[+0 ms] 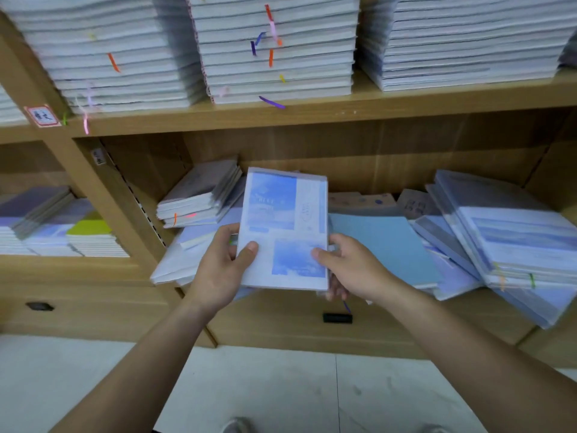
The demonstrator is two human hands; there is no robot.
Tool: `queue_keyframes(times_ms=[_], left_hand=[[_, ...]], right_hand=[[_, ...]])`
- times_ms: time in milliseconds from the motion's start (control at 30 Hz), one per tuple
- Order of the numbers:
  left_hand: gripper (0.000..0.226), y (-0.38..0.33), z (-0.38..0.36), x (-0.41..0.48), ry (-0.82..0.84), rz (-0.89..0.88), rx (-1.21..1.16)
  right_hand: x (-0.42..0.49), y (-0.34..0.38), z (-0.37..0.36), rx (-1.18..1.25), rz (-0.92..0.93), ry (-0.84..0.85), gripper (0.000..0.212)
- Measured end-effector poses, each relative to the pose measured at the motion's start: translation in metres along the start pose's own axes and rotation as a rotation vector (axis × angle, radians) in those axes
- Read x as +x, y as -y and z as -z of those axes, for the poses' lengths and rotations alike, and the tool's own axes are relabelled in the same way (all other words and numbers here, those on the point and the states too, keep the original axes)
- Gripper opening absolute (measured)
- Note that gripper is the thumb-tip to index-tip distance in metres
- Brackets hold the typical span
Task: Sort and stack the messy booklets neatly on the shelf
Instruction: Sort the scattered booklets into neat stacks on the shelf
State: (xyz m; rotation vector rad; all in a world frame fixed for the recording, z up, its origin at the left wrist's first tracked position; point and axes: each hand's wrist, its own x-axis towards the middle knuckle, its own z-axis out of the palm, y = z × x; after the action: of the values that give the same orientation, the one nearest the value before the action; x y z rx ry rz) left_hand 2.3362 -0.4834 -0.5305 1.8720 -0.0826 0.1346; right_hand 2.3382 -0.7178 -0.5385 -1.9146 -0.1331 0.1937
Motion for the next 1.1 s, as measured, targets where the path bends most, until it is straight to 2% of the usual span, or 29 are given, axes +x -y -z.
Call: queue_keyframes(times_ms=[100,300,533,633,733,800,900,967,1033,1100], left_hand=[[0.021,0.009,0.019,0.009,-0.069,-0.023,0.096],[0.027,0.037,0.082,0.029,-0.275,-0.075,0.5],[0.032,0.064,0.124,0.03,-0.314,0.062,0.509],[0.034,0.072,0.132,0.033,-0.303,0.088,0.482],[0.038,0.075,0.136,0.033,-0.304,0.107,0.468],[0.04,0.075,0.135,0.033,-0.292,0.117,0.464],[0.042,0.079,0.131,0.034,-0.238,0.127,0.507],[0.045,0.082,0.128,0.033,-0.184,0.149,0.572],[0.05,0.087,0.127,0.032,-0.113,0.188,0.649],[0.054,0.094,0.126,0.031,-0.063,0.251,0.657]], right_hand=[[0.007,0.008,-0.022,-0.027,0.107,-0.026,0.01],[0.051,0.054,-0.061,0.155,0.185,-0.197,0.015],[0.163,0.105,-0.121,0.036,0.146,-0.298,0.02],[0.189,0.112,-0.14,-0.16,0.166,-0.319,0.024],[0.185,0.101,-0.145,-0.22,0.208,-0.269,0.034],[0.171,0.09,-0.142,-0.345,0.28,-0.235,0.044],[0.144,0.073,-0.134,-0.42,0.341,-0.22,0.04],[0.121,0.057,-0.13,-0.443,0.344,-0.21,0.029],[0.101,0.039,-0.127,-0.528,0.329,-0.124,0.021],[0.088,0.026,-0.129,-0.631,0.268,0.008,0.024]])
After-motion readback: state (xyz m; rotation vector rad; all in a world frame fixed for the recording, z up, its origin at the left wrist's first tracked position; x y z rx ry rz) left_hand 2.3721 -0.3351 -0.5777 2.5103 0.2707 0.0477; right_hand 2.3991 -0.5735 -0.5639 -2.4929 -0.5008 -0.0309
